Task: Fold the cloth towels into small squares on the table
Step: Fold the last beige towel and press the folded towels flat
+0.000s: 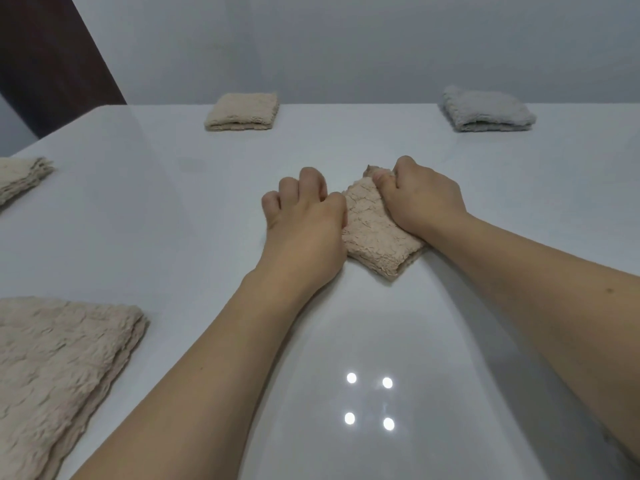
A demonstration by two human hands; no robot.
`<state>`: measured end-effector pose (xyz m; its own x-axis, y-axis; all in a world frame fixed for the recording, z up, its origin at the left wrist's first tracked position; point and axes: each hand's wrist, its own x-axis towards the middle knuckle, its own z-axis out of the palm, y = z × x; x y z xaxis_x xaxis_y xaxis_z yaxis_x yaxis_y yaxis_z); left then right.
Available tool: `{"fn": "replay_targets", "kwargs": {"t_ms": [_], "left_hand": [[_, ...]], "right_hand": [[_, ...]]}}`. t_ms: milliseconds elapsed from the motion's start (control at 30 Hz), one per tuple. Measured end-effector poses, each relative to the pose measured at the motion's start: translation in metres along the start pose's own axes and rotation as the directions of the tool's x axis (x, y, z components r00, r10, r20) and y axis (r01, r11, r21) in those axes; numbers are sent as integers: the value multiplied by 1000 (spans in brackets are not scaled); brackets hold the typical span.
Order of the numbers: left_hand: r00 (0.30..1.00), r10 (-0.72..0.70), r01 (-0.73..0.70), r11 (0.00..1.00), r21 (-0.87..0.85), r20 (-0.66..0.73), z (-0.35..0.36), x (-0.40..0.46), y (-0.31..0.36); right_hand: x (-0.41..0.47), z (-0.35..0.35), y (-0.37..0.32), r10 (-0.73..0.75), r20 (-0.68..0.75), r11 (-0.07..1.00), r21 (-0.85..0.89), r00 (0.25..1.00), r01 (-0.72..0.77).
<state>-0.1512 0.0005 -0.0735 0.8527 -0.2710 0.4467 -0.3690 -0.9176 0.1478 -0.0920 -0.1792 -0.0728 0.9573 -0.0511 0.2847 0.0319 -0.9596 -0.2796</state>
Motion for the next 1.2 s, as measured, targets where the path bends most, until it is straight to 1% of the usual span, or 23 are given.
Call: {"fn": "replay_targets", "kwargs": {"t_ms": [33,100,133,167,233,267,333,367,533,633,700,833,933,1000,1100,1200], "left_hand": [[999,51,-53,995,-85,-18,-1,1,0],[988,149,-129,947,-296,48,-6,0,0],[978,174,-122,926,-357,118,-9,-2,2],[968,173,-95,922,-375,179,-9,-4,6],[966,96,-27,961,-276,239,-6,-7,15],[970,63,-14,979,-201,236,-5,-7,21],[984,42,-28,996,-83,176,-3,-8,27],[990,48,-40,998,-58,136,-1,-9,27],[1000,-2,2,1000,2,13,4,-10,36],[998,16,-13,999,37,-66,9,-10,42],[997,6,-3,1000,28,-79,11,-9,39],[999,-7,8,1000,25,-32,11,-10,39],[994,-25,27,1000,-13,105,7,-10,40],[982,-44,59,995,-76,184,3,-7,37],[967,-51,91,985,-148,251,-1,-5,34],[942,-54,105,984,-140,332,-5,-3,31]], "right_hand": [[0,0,0,3,-8,1000,0,1000,-3],[1,-1,-1,13,-20,1000,6,1000,-13],[2,0,-1,19,-20,1000,8,1000,-19],[2,0,0,24,-19,1000,9,1000,-23],[4,2,1,29,-22,1000,9,999,-29],[4,2,2,32,-24,999,7,999,-32],[5,2,1,33,-26,999,11,999,-33],[5,1,0,35,-26,999,13,999,-35],[7,3,2,40,-31,999,31,999,-39],[8,3,2,42,-39,998,39,998,-40],[8,3,1,45,-43,999,32,998,-44],[9,5,0,57,-43,998,24,997,-56],[10,4,1,64,-47,998,20,997,-63],[10,4,2,66,-53,998,18,996,-65],[11,5,1,65,-55,998,14,996,-64],[11,5,2,73,-49,997,14,996,-73]]}}
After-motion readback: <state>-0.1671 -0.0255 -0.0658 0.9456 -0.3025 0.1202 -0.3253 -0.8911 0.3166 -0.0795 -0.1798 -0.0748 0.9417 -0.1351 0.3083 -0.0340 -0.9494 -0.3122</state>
